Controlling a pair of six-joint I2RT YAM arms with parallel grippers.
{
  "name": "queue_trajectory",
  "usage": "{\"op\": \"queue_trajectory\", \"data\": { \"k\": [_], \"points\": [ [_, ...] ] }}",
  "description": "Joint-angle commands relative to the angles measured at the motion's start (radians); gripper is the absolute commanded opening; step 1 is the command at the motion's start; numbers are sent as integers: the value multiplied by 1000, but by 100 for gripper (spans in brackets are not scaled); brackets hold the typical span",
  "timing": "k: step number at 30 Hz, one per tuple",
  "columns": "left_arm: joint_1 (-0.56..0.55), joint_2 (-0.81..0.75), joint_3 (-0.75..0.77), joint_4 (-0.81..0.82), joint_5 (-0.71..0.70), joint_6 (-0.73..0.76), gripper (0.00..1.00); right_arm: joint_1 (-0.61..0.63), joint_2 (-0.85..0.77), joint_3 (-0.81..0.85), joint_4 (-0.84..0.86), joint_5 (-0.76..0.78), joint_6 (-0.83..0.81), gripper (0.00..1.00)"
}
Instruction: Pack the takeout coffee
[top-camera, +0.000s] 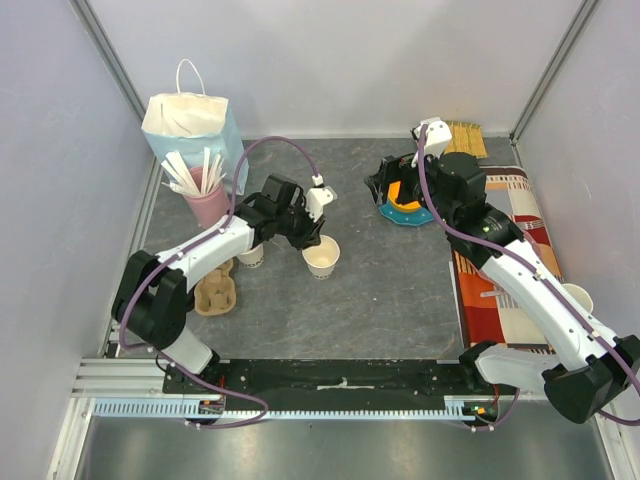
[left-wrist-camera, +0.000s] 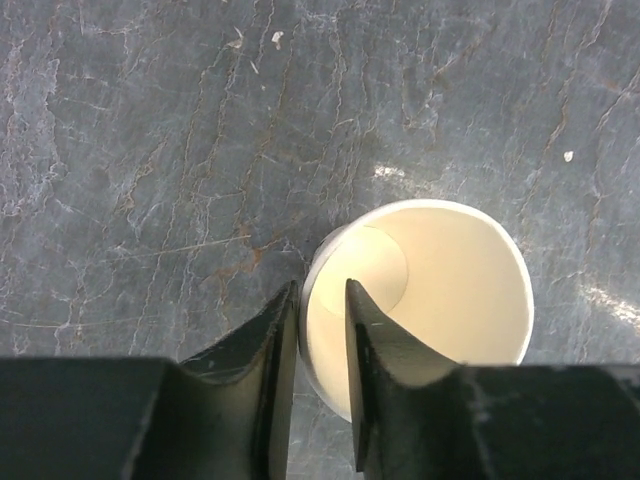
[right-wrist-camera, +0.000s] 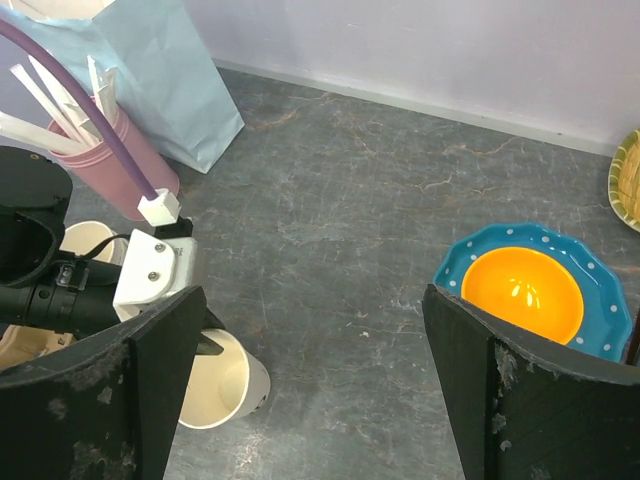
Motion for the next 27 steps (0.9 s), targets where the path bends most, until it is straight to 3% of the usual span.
{"op": "queue_trajectory", "data": {
  "k": [1,6,11,14,20,24,27],
  "points": [
    [11,25,18,5,-3,50,36,-2,-9,-6,47,-14,-3,98],
    [18,-25,41,3,-1,36,53,-1,-15,-11,47,-14,-5,98],
    [18,-121,109,-40,-47,17,82,-2,-3,-12,47,-15,-5,98],
    [20,-154,169,-118,-111,14,88,-2,9,-9,47,-43,-5,98],
    [55,-231,297,-333,-299,-4,88,-2,20,2,48,-68,-5,98],
    [152,-320,346,-477,-365,-30,86,-2,26,5,45,-80,-3,98],
    [379,-380,372,-586,-343,-49,80,-2,40,9,44,-98,3,98]
  ]
}}
